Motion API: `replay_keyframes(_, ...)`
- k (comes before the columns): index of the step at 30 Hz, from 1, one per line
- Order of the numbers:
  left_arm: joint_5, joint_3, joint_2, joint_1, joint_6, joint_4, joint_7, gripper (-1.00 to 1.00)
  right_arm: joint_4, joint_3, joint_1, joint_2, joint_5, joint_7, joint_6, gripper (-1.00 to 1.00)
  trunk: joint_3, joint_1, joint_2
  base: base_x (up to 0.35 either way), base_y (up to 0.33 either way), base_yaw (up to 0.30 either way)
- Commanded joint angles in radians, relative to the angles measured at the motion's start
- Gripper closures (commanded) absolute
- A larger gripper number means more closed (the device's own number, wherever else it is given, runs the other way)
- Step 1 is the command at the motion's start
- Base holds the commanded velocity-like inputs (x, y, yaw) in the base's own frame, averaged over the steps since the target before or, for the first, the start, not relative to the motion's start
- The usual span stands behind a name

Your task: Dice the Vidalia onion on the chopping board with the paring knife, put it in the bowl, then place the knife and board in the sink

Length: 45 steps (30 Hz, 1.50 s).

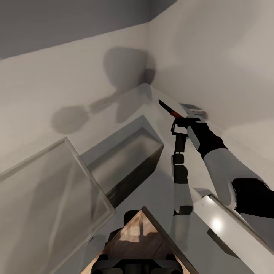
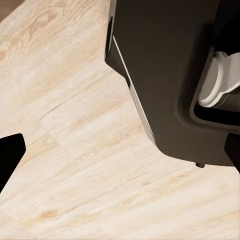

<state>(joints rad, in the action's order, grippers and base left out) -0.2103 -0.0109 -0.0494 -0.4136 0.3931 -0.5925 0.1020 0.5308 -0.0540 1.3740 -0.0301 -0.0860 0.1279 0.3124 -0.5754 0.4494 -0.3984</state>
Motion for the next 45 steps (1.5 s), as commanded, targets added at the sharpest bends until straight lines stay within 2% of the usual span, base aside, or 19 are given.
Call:
replay_keyframes(1, -0.011, -0.001, 0.000, -0.001, 0.000, -0.001, 0.009, -1.00, 0.002, -0.006, 0.000, -0.001, -0.009, 0.007, 0.005, -1.00, -0.001, 0.001, -0.002, 0.000, 0.000, 0.000)
replay_keyframes(16, -0.011, -0.001, 0.000, -0.001, 0.000, -0.001, 0.009, -1.00, 0.004, -0.006, 0.000, -0.002, -0.008, 0.007, 0.004, -1.00, -0.021, 0.001, -0.002, 0.000, 0.000, 0.000)
replay_keyframes(28, -0.011, -0.001, 0.000, -0.001, 0.000, 0.000, 0.009, -1.00, 0.038, -0.007, 0.000, 0.001, -0.009, 0.007, 0.004, -1.00, -0.023, 0.001, -0.002, 0.000, 0.000, 0.000)
replay_keyframes(35, -0.011, -0.001, 0.000, -0.001, 0.000, 0.000, 0.009, -1.00, 0.036, -0.007, 0.000, 0.019, -0.007, 0.006, 0.004, -1.00, -0.023, 0.001, -0.002, 0.000, 0.000, 0.000)
replay_keyframes(36, -0.011, -0.001, -0.001, -0.001, 0.000, 0.000, 0.009, -1.00, 0.035, -0.007, 0.000, 0.021, -0.007, 0.006, 0.004, 1.00, -0.023, 0.001, -0.002, 0.000, 0.000, 0.000)
replay_keyframes(45, -0.011, -0.001, -0.001, -0.001, 0.000, 0.000, 0.009, -1.00, 0.031, -0.007, 0.000, 0.023, -0.006, 0.006, 0.004, 1.00, -0.023, 0.001, -0.002, 0.000, 0.000, 0.000)
